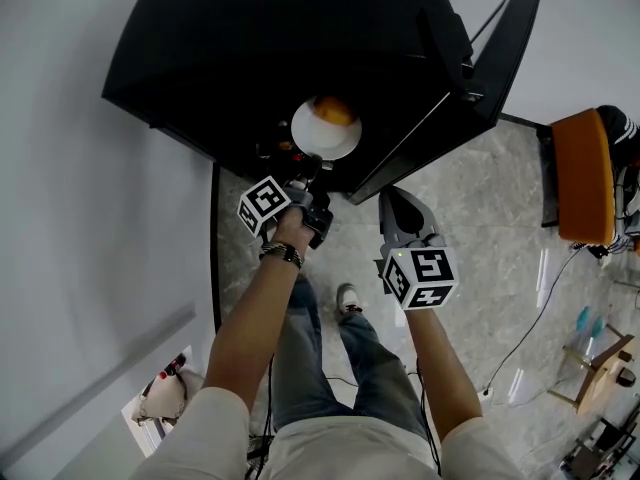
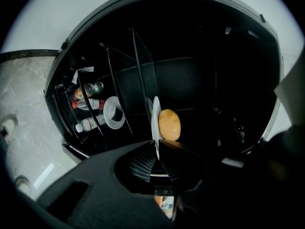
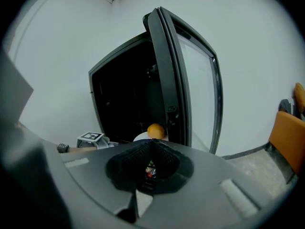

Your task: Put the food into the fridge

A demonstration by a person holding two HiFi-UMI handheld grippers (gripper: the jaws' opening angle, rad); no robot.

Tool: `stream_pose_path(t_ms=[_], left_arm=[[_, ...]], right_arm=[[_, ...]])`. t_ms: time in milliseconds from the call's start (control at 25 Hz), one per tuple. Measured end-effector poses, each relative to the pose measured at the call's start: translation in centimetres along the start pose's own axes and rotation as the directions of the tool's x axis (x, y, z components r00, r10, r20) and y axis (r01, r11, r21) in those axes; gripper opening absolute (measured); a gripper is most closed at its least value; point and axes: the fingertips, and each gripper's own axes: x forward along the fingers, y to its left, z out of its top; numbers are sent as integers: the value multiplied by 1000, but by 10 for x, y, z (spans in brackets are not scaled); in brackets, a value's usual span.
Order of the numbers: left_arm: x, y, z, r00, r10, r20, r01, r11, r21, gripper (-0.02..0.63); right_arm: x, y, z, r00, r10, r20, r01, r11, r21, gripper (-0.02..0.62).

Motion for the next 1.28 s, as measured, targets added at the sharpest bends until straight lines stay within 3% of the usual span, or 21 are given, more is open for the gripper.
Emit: stream_pose_path(t_ms=[960,1280], left_arm=[[44,-3,12,999,-38,27,41,995,-96,20],[46,-3,15,998,-62,31,64,994,-86,29]], right_arm=[[-1,-5,-7,999,-32,-15,32,999,1,6],[-3,-5,-6,999,-32,-14,32,999,-3,6]])
